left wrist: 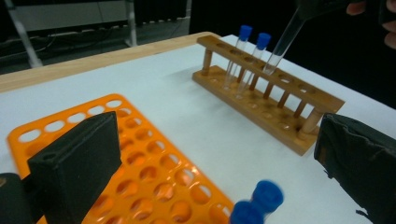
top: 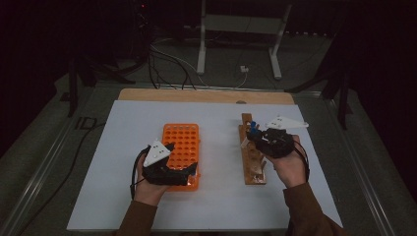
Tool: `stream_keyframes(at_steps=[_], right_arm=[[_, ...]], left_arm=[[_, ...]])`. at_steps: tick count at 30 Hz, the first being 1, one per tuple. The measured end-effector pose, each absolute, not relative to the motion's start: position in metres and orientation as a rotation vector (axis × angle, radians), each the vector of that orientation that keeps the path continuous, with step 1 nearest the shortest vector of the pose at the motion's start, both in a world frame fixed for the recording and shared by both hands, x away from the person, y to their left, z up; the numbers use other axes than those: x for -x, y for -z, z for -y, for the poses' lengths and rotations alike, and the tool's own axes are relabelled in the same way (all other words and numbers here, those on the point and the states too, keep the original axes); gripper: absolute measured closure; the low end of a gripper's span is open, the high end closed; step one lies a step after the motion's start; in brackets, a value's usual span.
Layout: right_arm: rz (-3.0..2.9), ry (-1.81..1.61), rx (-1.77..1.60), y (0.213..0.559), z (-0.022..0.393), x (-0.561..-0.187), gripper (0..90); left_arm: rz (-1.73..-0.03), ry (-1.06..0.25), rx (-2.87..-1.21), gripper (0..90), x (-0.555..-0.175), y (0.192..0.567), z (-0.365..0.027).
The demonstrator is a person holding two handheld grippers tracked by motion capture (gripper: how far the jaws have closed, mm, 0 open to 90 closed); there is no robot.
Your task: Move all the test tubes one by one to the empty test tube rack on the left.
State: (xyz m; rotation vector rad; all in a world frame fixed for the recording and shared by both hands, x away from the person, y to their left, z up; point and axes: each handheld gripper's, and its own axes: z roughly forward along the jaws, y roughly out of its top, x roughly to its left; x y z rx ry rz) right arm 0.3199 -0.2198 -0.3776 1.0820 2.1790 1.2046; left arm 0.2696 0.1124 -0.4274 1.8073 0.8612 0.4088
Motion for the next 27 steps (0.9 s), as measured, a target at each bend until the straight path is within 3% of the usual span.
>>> stream_keyframes(at_steps=[27], right_arm=[[-2.338, -1.348, -0.967, 0.377, 0.157, -0.301, 76.5]], left_arm=[[-0.774, -0.439, -1.895, 3.6, -0.273, 0.414, -0.069]])
